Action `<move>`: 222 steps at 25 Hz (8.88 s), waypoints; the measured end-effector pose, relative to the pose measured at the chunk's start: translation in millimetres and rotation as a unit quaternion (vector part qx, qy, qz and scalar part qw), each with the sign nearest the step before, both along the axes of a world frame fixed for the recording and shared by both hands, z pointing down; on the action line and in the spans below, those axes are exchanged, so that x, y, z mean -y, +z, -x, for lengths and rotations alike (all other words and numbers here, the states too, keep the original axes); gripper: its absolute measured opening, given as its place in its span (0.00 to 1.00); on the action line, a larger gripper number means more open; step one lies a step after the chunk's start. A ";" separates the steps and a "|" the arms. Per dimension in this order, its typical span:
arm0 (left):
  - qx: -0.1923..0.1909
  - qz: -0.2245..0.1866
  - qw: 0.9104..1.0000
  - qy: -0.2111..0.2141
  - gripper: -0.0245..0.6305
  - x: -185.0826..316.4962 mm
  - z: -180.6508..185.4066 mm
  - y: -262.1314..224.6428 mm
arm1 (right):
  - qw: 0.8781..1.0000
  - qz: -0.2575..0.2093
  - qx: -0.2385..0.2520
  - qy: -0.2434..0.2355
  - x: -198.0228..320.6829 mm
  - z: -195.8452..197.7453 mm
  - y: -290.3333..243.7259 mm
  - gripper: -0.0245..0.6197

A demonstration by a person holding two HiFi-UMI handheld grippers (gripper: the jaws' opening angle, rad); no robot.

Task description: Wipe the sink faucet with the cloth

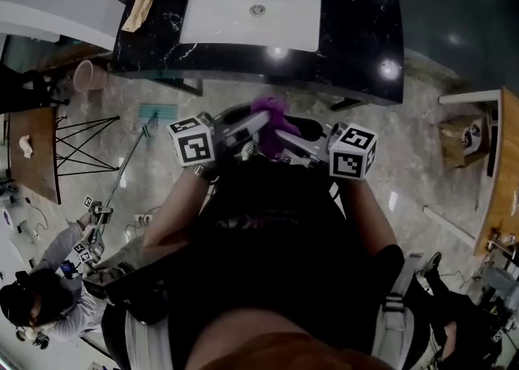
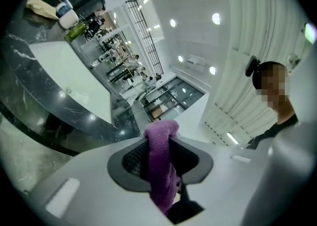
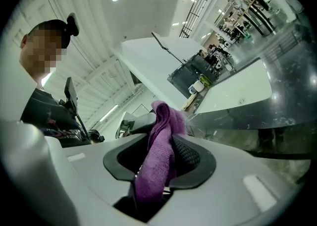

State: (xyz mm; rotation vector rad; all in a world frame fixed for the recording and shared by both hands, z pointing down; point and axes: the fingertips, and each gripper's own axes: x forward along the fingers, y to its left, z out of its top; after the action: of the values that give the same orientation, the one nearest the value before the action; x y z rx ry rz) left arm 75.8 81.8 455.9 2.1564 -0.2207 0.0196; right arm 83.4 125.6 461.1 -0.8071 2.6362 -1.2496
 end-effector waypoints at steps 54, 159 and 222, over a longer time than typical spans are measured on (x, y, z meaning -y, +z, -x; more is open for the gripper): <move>0.249 -0.074 0.964 -0.065 0.19 576.5 -81.8 143.5 | 0.838 0.113 0.032 0.532 109.6 -61.3 39.3 0.05; -0.250 0.306 0.895 -0.208 0.19 553.0 -78.1 120.5 | 0.814 0.167 0.095 0.548 63.4 -86.0 90.1 0.05; -0.118 0.071 0.988 0.071 0.19 56.6 312.7 3.8 | 0.995 -0.015 -0.051 0.085 69.7 328.8 24.0 0.39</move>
State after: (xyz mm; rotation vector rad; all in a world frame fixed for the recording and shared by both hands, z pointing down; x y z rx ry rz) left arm -236.8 25.2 459.7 2.0080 0.0688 -0.1340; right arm -245.5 55.9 485.1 -1.0900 2.5909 -1.1520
